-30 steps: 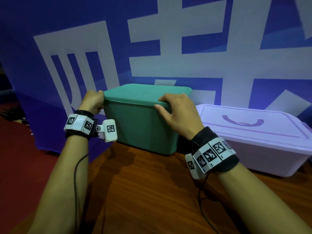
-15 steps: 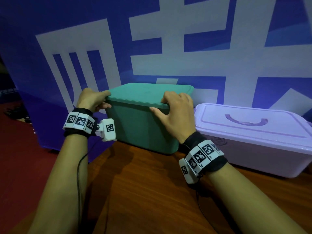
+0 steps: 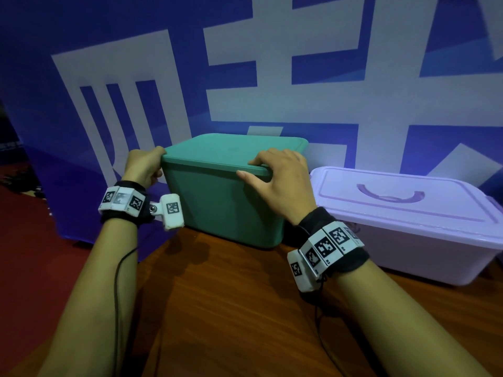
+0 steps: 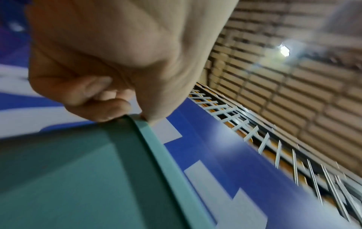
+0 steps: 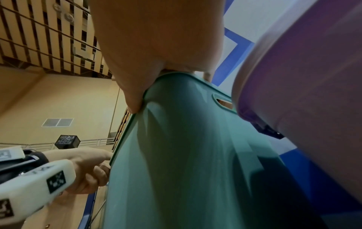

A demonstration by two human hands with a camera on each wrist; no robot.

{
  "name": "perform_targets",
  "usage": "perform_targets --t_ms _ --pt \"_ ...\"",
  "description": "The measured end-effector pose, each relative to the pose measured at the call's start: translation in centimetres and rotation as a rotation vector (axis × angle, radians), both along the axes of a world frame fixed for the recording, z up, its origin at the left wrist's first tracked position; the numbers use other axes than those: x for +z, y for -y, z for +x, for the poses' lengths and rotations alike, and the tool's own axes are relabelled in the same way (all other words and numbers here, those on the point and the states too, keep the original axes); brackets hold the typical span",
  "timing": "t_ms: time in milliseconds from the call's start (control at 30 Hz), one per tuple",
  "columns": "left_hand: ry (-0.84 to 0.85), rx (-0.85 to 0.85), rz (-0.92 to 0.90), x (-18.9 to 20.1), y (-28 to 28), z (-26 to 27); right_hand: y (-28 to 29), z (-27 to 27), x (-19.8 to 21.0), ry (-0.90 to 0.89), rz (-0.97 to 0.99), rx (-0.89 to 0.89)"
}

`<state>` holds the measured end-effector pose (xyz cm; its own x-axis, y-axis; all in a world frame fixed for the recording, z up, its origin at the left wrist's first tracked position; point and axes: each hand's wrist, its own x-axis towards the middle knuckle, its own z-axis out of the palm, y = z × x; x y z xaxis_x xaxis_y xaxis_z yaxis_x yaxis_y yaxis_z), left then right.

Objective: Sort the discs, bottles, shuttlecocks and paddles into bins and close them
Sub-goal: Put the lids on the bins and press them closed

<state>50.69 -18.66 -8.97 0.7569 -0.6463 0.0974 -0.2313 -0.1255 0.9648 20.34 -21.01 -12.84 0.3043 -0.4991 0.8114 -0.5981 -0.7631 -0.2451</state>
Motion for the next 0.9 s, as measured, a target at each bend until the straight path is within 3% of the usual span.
perform_targets --t_ms 100,167,233,300,333,467,533,633,733,900 --pt "-0.116 -0.047 -0.016 0.1 0.3 0.4 0.1 0.1 0.2 0.011 0.021 0.013" --pt "-0.103 -0.039 -0.012 0.0 0.3 0.5 0.5 0.0 0.5 0.017 0.049 0.026" --pt "0.104 0.054 0.066 0.0 0.3 0.4 0.9 -0.3 0.8 -0.009 0.087 0.039" --pt "0.469 0.171 0.224 0.4 0.3 -0.1 1.1 -0.6 0.8 -0.063 0.103 0.032" --pt "0.596 0.147 0.242 1.0 0.1 -0.7 1.1 -0.6 0.8 -0.082 0.099 0.019" --pt "0.782 -0.447 0.179 3.2 -0.8 -5.8 0.6 -0.7 1.5 -0.139 0.118 -0.04" --pt "0.917 -0.595 0.218 2.8 -0.4 -8.4 0.5 -1.0 2.8 -0.201 0.228 -0.039" --pt "1.073 -0.589 0.361 1.9 0.7 -9.7 1.8 -1.1 5.1 -0.413 0.437 -0.081" --pt "1.072 -0.588 0.391 2.1 0.6 -9.4 4.0 -0.5 6.8 -0.618 0.593 -0.149" --pt "1.067 -0.602 0.388 2.0 0.8 -9.2 6.8 0.7 6.8 -0.666 0.661 -0.386"
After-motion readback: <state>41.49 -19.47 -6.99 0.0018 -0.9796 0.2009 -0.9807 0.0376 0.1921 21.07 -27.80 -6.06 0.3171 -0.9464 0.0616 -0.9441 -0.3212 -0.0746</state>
